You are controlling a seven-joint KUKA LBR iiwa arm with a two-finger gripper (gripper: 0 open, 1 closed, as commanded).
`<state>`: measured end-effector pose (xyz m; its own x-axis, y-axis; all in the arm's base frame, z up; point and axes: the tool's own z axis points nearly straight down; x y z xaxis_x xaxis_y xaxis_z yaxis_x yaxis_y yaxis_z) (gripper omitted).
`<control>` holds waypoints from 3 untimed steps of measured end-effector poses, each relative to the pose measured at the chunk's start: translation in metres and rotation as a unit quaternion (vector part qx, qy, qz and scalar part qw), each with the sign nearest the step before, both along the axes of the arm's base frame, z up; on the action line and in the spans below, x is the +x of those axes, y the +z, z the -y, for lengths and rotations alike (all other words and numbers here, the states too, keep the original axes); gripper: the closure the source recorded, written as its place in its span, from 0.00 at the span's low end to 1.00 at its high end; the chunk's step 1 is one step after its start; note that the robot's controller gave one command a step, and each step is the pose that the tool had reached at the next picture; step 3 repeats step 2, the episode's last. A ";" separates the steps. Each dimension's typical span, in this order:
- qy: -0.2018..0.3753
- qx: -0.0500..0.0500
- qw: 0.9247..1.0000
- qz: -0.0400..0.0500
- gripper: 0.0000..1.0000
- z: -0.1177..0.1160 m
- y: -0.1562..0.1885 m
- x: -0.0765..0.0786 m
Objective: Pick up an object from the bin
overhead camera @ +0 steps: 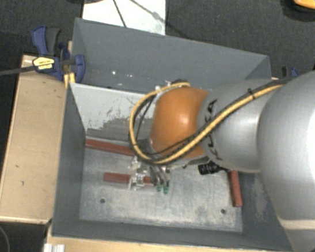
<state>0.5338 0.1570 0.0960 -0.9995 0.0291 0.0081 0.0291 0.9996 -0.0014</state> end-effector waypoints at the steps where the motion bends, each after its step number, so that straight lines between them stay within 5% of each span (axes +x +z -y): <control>1: 0.000 0.002 1.000 0.006 1.00 -0.001 0.016 0.004; 3: -0.001 0.002 1.000 0.007 1.00 -0.001 0.021 0.003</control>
Offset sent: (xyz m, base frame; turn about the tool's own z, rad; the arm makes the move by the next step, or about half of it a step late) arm 0.0001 -0.0001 0.0259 0.0000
